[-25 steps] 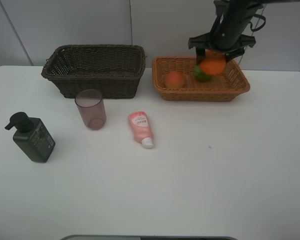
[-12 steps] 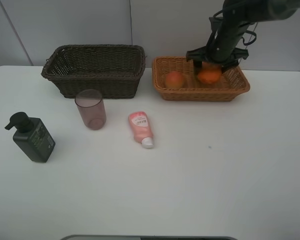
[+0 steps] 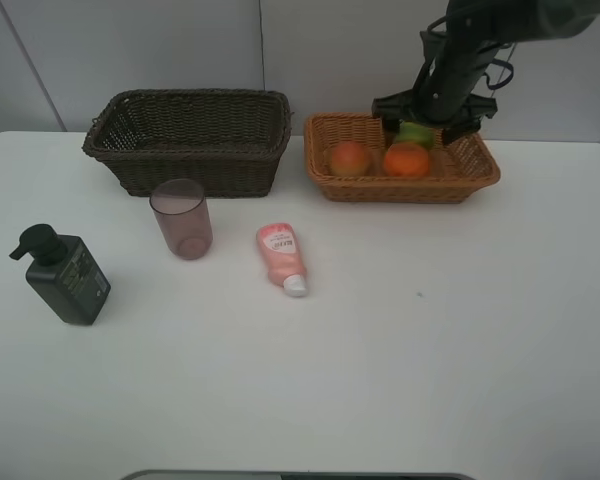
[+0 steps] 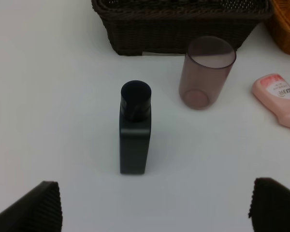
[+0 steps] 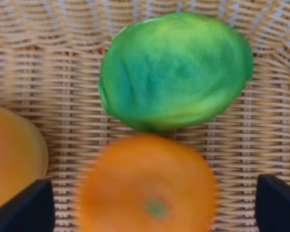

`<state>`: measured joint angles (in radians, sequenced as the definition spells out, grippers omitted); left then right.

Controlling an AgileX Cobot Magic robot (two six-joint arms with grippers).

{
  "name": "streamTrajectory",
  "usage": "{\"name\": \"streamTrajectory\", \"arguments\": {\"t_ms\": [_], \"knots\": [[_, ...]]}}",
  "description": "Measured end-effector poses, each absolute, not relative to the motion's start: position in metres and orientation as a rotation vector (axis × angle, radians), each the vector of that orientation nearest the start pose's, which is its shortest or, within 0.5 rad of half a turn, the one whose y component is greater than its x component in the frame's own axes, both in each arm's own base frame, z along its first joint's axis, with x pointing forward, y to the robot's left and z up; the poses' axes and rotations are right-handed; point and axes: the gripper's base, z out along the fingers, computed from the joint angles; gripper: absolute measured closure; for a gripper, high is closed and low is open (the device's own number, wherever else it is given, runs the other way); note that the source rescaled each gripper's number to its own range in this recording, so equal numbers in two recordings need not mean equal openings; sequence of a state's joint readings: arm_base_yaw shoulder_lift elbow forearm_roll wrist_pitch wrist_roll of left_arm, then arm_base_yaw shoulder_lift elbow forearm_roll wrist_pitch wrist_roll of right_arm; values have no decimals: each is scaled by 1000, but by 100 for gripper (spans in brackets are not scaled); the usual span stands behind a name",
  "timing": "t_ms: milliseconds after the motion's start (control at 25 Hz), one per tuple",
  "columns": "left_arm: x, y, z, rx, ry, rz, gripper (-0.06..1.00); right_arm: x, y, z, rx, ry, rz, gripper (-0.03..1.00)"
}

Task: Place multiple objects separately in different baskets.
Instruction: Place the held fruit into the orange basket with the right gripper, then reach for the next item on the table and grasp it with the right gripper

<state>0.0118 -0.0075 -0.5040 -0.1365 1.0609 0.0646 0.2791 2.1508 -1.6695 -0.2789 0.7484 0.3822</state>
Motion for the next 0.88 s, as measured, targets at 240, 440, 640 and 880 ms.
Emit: {"name": "streamTrajectory", "arguments": {"t_ms": [240,440,640,880], "knots": [[-7,-11,279,61,2026,-115,-6,448,112,205,-75,2617,-91,10],[-7,-11,279,61,2026,-115,-6,436,115,239,-72,2586,-80,9],[-7,-11,279,61,2026,-115,-6,412,126,273,-104,2594,-92,9],[-7,-11,279,61,2026,-115,-6,377,151,284,-220,2606,-83,9]]}}
